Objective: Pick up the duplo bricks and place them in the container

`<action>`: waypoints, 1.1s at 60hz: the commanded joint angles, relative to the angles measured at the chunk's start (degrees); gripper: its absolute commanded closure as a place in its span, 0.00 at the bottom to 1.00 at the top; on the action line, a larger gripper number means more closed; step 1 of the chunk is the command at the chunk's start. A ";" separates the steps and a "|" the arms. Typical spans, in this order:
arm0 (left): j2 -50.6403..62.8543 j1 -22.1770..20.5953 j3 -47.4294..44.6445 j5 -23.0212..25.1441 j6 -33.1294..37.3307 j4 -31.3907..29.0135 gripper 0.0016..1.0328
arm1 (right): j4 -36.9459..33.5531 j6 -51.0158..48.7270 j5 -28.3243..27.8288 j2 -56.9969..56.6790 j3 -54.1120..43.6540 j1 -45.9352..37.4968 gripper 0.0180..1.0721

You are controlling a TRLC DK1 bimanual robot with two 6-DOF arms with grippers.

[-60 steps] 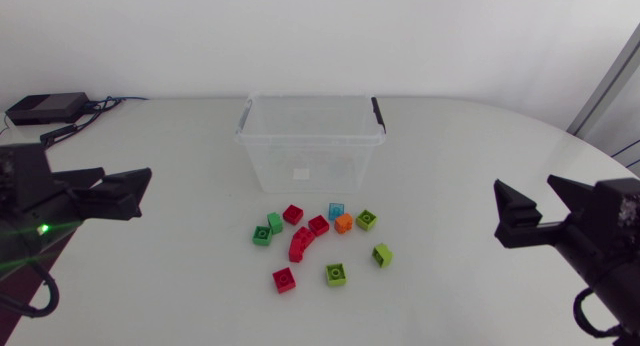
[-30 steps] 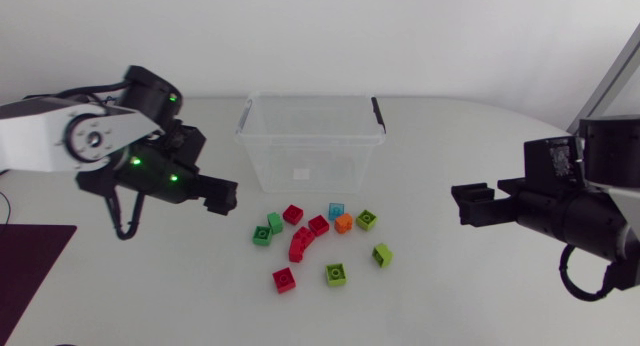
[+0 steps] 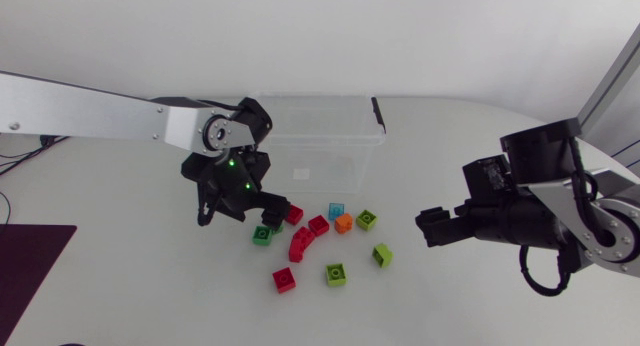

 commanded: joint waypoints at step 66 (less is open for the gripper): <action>-4.76 0.46 -7.17 -0.99 0.02 5.53 0.72 | 11.11 -2.22 3.78 24.01 2.17 15.62 0.49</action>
